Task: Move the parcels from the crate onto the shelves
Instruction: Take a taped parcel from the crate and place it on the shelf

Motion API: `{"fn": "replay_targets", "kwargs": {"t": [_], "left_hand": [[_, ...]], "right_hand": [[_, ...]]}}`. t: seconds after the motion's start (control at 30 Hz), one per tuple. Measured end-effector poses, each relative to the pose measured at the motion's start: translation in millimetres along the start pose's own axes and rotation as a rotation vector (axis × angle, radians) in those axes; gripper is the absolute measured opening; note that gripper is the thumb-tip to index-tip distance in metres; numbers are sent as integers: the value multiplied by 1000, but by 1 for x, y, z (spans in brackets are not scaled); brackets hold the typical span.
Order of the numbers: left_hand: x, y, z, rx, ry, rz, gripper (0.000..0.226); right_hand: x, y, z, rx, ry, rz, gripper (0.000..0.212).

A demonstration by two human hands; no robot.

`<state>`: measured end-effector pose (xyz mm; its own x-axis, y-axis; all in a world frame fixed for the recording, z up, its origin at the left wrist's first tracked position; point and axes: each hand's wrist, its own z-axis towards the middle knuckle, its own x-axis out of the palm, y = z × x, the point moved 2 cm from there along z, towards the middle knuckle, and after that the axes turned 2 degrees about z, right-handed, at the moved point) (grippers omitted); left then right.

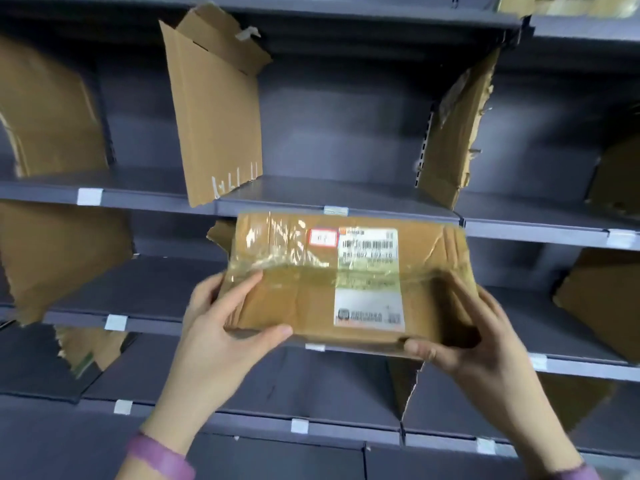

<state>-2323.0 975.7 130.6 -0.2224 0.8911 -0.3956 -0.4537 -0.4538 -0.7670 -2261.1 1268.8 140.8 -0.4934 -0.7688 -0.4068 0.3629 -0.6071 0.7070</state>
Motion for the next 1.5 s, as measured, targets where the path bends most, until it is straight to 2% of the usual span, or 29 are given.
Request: {"fn": "replay_targets", "kwargs": {"t": [0.23,0.47,0.67,0.83,0.93,1.13,1.23,1.33,1.4,1.5], "left_hand": [[-21,-62,54,193,-133,10,64],[-10,-82,119,194,-183,33,67],[9,-66,171,152,-126,43,65],[14,-59,215,118,-173,29,61],[28,-62,235,138,-191,118,64],[56,-29,221,261,-163,145,100],[72,7,193,314,-154,278,97],[83,38,173,392,-222,510,90],[88,46,170,420,-199,613,84],[89,46,176,415,-165,703,81]], "right_hand": [[-24,40,60,-138,-120,60,108],[-31,38,133,-146,-150,-18,110],[-16,23,182,-124,-157,-67,93],[-6,19,218,-134,-206,-30,69],[7,14,235,-144,-225,-97,66],[35,-16,218,-183,-181,-250,94],[48,-46,188,-162,-158,-417,94],[56,-69,164,-306,-257,-645,77],[63,-78,158,-386,-212,-758,71],[69,-81,162,-367,-110,-828,72]]}}
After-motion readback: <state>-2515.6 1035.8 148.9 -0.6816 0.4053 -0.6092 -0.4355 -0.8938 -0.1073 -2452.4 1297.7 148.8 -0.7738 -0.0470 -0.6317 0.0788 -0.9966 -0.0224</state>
